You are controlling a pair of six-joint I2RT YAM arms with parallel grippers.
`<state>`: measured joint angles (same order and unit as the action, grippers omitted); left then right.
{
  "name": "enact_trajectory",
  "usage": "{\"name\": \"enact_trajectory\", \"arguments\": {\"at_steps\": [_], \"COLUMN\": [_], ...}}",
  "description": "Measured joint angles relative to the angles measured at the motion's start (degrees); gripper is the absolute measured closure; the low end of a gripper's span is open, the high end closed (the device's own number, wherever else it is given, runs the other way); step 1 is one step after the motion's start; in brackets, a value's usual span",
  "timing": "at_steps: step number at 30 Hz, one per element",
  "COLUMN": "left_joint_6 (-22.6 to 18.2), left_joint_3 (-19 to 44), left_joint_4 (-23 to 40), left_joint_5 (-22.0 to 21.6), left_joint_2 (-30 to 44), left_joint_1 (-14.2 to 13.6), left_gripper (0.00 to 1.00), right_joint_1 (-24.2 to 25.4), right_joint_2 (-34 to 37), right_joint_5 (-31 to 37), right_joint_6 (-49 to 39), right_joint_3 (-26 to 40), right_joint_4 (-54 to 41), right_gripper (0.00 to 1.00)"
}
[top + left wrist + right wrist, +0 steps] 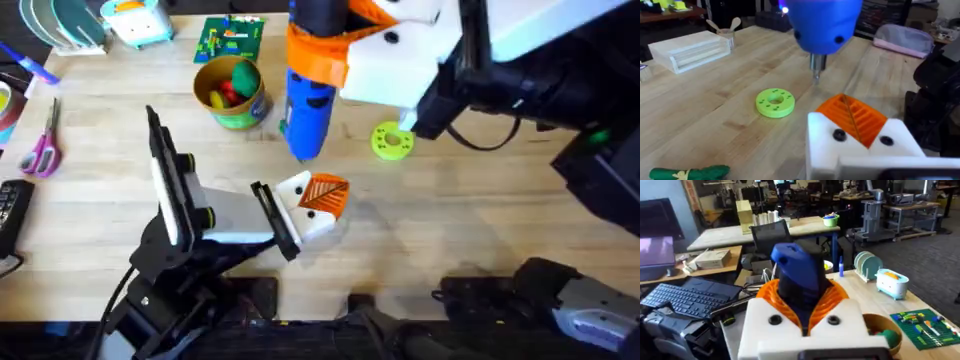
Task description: Pick up the gripper from the table and insert it into the empty holder that is missing its gripper. Then pick up a screw, insert it into the mounting hole, and use the screwdriver to tighten it. Finally, clean up the table by picking up the vegetable and placing it into the bucket.
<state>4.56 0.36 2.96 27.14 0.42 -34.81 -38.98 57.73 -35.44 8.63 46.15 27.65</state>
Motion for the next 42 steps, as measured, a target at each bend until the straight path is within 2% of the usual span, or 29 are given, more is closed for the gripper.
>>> {"name": "enact_trajectory", "arguments": {"at_steps": [13, 42], "left_joint_6": [0.0, 0.0], "left_joint_3": [0.0, 0.0], "left_joint_4": [0.0, 0.0], "left_joint_5": [0.0, 0.0], "left_joint_2": [0.0, 0.0], "left_joint_1": [0.0, 0.0], "left_gripper": [0.986, 0.986], "right_joint_1": [-4.0, -4.0], "right_joint_2": [0.0, 2.1], "right_joint_5": [-3.1, -2.7], "right_joint_6": [2.5, -0.1], "right_joint_3": [-1.5, -2.9], "right_joint_4": [2.1, 3.3], "right_gripper": [0.977, 0.977]}}
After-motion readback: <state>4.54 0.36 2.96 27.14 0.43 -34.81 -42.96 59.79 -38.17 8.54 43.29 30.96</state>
